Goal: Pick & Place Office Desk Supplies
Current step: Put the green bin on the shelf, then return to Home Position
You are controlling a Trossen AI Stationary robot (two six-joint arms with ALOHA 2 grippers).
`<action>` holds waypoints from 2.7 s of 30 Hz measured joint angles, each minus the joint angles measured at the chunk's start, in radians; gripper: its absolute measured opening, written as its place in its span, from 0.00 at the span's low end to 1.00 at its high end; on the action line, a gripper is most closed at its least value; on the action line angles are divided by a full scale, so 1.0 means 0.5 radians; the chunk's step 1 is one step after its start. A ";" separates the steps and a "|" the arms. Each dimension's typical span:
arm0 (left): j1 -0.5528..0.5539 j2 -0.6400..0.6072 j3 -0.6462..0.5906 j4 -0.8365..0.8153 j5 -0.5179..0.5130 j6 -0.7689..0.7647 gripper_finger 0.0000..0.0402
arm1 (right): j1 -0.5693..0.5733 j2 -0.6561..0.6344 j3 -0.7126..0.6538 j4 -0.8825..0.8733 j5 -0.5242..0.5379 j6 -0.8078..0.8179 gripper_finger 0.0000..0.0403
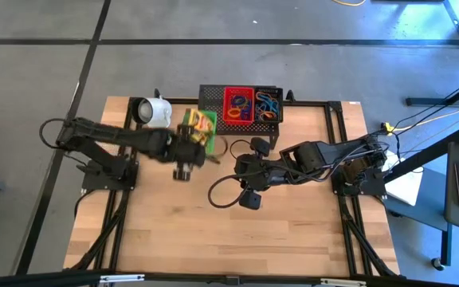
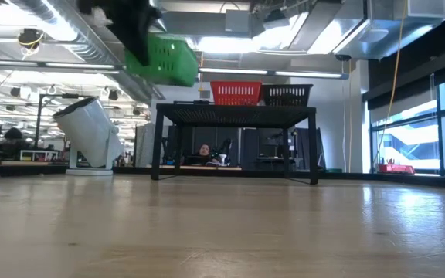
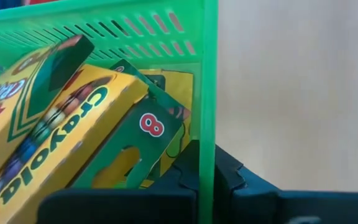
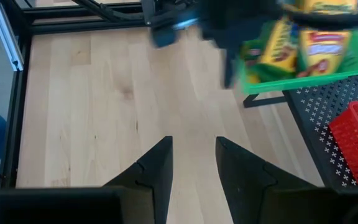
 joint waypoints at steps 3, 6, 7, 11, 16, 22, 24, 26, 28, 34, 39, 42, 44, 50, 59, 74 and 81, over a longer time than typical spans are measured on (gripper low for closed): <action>0.243 0.000 0.000 0.005 0.058 0.168 0.01 | 0.000 0.000 0.000 -0.011 -0.001 0.000 0.31; 0.460 0.001 0.000 0.082 0.129 0.277 0.01 | 0.000 0.000 0.000 -0.026 -0.001 0.000 0.30; 0.523 0.000 0.000 0.128 0.155 0.313 0.01 | 0.000 0.000 0.000 -0.037 -0.001 0.001 0.31; 0.729 0.003 0.000 0.301 0.368 0.471 0.01 | 0.000 0.000 0.000 -0.058 -0.001 0.001 0.30; 0.860 0.067 -0.001 0.386 0.486 0.612 0.01 | 0.000 0.000 0.000 -0.061 -0.011 0.001 0.30; 0.904 0.166 -0.001 0.410 0.560 0.743 0.01 | 0.000 0.000 0.000 -0.065 -0.017 -0.033 0.30; 0.903 0.183 -0.001 0.433 0.549 0.780 0.01 | 0.000 0.000 0.000 -0.066 -0.017 -0.069 0.30; 0.902 0.193 0.000 0.443 0.544 0.820 0.01 | 0.000 0.000 0.000 -0.066 -0.017 -0.087 0.30; 0.902 0.193 0.000 0.445 0.540 0.852 0.01 | 0.000 0.000 0.000 -0.066 -0.017 -0.087 0.30; 0.902 0.185 -0.001 0.471 0.516 0.837 0.01 | 0.000 0.000 0.000 -0.066 -0.017 -0.087 0.30; 0.903 0.185 -0.001 0.478 0.425 0.850 0.03 | 0.000 0.000 0.000 -0.066 -0.017 -0.088 0.30; 0.905 0.185 -0.002 0.478 0.367 0.848 0.07 | 0.000 0.000 0.000 -0.066 -0.017 -0.088 0.30; 0.905 0.185 -0.002 0.479 0.356 0.842 0.09 | 0.000 0.000 0.000 -0.066 -0.017 -0.088 0.30; 0.904 0.185 -0.001 0.523 0.350 0.809 0.17 | -0.001 0.000 0.000 -0.066 -0.017 -0.089 0.30; 0.904 0.182 -0.001 0.627 0.348 0.793 0.21 | 0.000 0.000 0.000 -0.066 -0.017 -0.089 0.30; 0.820 -0.134 -0.002 0.567 0.335 0.644 0.22 | 0.004 0.000 0.000 -0.070 0.031 -0.092 0.30; 0.640 -0.423 -0.002 0.561 0.356 -0.115 0.22 | 0.022 -0.006 0.001 -0.082 -0.098 -0.122 0.30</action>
